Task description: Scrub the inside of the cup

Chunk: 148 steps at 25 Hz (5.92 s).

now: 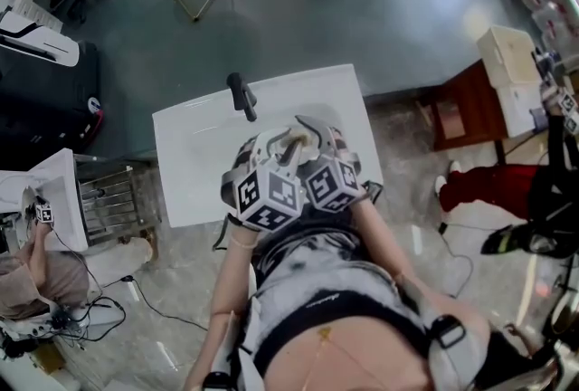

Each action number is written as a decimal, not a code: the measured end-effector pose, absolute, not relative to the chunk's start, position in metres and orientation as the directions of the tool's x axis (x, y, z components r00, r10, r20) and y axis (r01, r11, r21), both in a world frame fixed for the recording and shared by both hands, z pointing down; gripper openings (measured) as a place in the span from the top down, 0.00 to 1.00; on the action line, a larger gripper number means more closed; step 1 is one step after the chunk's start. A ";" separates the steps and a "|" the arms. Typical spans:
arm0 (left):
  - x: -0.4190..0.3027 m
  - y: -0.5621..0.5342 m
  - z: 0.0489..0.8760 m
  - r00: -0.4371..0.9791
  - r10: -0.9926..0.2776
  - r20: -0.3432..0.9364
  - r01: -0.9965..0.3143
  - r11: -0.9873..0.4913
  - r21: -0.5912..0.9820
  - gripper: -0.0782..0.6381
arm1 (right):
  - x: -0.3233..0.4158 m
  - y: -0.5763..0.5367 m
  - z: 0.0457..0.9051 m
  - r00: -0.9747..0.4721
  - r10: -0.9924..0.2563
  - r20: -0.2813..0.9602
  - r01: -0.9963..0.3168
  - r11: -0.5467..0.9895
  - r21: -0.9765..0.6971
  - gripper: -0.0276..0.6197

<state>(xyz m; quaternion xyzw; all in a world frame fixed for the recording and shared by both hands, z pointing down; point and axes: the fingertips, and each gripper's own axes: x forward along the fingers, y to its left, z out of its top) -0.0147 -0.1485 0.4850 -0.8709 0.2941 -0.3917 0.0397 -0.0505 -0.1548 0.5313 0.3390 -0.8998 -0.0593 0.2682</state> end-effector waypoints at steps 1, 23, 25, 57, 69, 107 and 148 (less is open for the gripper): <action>-0.014 -0.149 0.485 0.524 -0.541 0.658 -0.481 -0.825 -0.296 0.73 | -0.050 -0.155 0.532 -0.626 -0.642 0.443 -0.578 0.763 0.288 0.34; -0.023 -0.155 0.471 0.613 -0.556 0.561 -0.581 -0.799 -0.158 0.89 | -0.034 -0.169 0.538 -0.617 -0.650 0.444 -0.639 0.743 0.199 0.34; -0.021 -0.155 0.473 0.619 -0.557 0.554 -0.589 -0.796 -0.141 0.89 | -0.029 -0.172 0.538 -0.613 -0.654 0.443 -0.652 0.735 0.184 0.34; 0.025 -0.176 0.524 0.679 -0.424 0.600 -0.555 -0.831 0.041 0.89 | 0.053 -0.263 0.588 -0.518 -0.705 0.485 -0.790 0.612 0.045 0.34; 0.033 -0.179 0.542 0.674 -0.395 0.624 -0.554 -0.830 0.073 0.89 | 0.085 -0.297 0.610 -0.469 -0.734 0.491 -0.836 0.549 0.021 0.34; 0.025 -0.182 0.586 0.633 -0.325 0.703 -0.577 -0.803 0.149 0.89 | 0.115 -0.354 0.684 -0.476 -0.768 0.429 -0.862 0.504 -0.055 0.34; 0.007 -0.174 0.554 0.653 -0.517 0.554 -0.708 -0.678 0.201 0.89 | 0.124 -0.238 0.638 -0.558 -0.670 0.490 -0.817 0.548 -0.181 0.61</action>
